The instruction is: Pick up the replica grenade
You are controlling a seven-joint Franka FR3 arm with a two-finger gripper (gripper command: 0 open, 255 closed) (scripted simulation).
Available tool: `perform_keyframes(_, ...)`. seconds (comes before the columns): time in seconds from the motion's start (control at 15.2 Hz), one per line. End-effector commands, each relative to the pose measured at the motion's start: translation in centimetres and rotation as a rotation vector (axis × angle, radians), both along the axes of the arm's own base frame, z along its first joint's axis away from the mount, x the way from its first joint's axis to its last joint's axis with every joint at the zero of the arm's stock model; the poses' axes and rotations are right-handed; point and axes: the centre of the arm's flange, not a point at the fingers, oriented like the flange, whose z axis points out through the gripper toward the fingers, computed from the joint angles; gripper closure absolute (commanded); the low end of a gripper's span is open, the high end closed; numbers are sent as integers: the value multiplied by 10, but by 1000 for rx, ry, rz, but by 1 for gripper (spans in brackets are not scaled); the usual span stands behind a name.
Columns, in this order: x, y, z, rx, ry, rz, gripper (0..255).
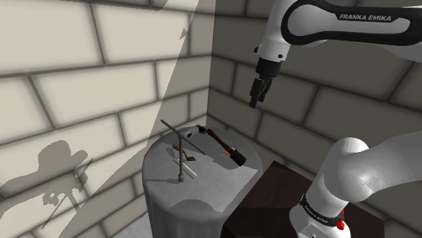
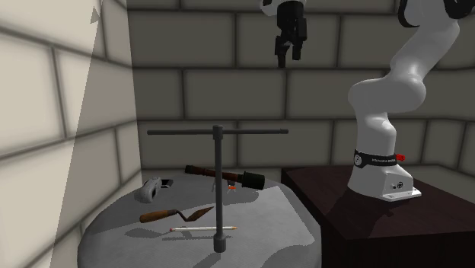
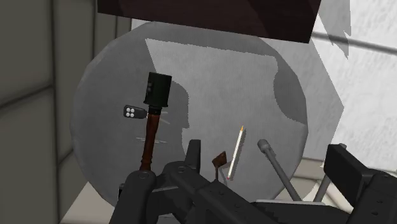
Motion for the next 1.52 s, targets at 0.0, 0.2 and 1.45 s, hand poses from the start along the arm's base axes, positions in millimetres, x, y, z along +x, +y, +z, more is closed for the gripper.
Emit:
perform_keyframes(0.0, 0, 0, 0, 0, 0, 0, 0)
perform_keyframes(0.2, 15, -7, -35, -11, -4, -16, 0)
perform_keyframes(1.45, 111, -69, -253, -80, -28, -116, 0)
